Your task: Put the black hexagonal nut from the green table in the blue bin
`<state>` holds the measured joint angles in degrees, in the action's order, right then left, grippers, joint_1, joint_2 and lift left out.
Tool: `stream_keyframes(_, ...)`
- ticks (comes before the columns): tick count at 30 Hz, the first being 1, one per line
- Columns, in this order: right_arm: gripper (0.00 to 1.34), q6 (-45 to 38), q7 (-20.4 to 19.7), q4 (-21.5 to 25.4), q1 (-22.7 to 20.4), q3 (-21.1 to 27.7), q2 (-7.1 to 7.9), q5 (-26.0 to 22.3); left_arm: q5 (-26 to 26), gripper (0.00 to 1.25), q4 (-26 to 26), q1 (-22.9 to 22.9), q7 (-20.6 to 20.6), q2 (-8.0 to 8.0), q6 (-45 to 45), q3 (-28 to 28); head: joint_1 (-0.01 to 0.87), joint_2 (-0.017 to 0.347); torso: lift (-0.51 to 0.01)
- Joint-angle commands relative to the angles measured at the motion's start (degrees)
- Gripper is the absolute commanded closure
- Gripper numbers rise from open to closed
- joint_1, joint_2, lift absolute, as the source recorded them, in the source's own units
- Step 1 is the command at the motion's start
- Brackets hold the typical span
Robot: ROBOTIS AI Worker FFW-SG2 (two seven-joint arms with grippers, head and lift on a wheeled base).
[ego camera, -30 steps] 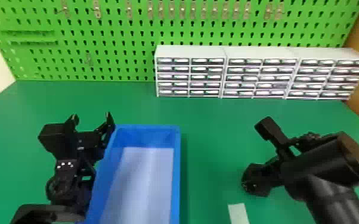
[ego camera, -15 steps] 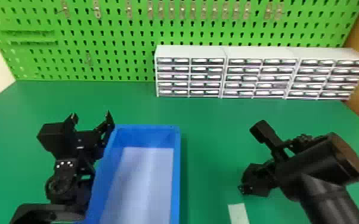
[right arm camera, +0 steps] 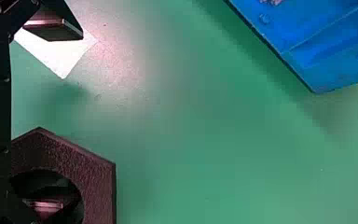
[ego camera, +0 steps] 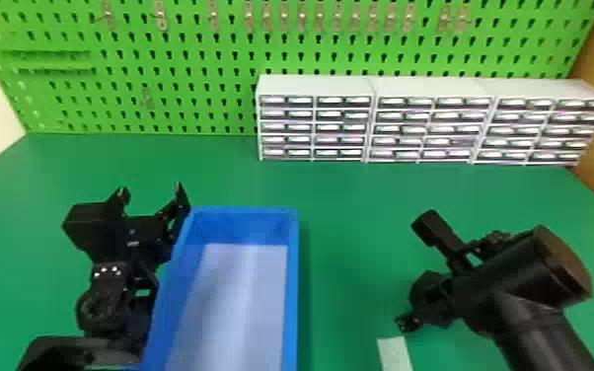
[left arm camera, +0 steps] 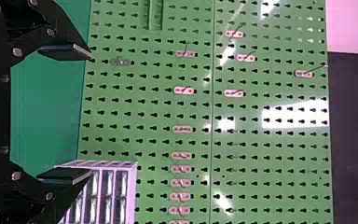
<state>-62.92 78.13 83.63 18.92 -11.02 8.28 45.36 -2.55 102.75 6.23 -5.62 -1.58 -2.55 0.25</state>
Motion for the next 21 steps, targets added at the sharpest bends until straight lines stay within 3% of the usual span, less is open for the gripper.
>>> stream_keyframes(1, 0.13, 0.2, 0.2, -1.9, 0.1, 0.0, -0.11, -0.5, 0.0, 0.37, -0.1, -0.1, 0.0, 0.00, -0.1, -0.1, 0.657, 0.057, -0.095)
stream_keyframes(4, 0.16, 0.2, 0.2, -2.7, 0.1, -0.1, -0.11, -0.6, 0.0, 0.37, -0.2, -0.1, 0.0, 0.00, -0.2, -0.1, 0.657, 0.057, -0.095)
stream_keyframes(6, 0.27, 0.2, 0.2, -3.1, 0.2, -0.2, -0.11, -0.9, 0.0, 0.37, -0.2, -0.2, 0.0, 0.00, -0.2, -0.2, 0.657, 0.057, -0.095)
stream_keyframes(11, 0.90, 0.3, 0.2, -3.2, 0.6, -1.2, 0.07, -0.3, 0.0, 0.37, -0.3, -0.3, 0.0, 0.00, -0.2, -0.1, 0.657, 0.057, -0.095)
stream_keyframes(12, 0.98, 0.3, 0.2, -3.2, 0.6, -1.4, 0.07, -0.3, 0.0, 0.37, -0.3, -0.2, 0.0, 0.00, -0.3, -0.1, 0.657, 0.057, -0.095)
stream_keyframes(21, 1.11, 3.5, 0.2, -2.4, 0.5, -1.8, 0.16, 0.8, 0.1, 0.37, -0.3, -0.2, 0.0, 0.00, -0.4, -0.1, 0.657, 0.057, -0.095)
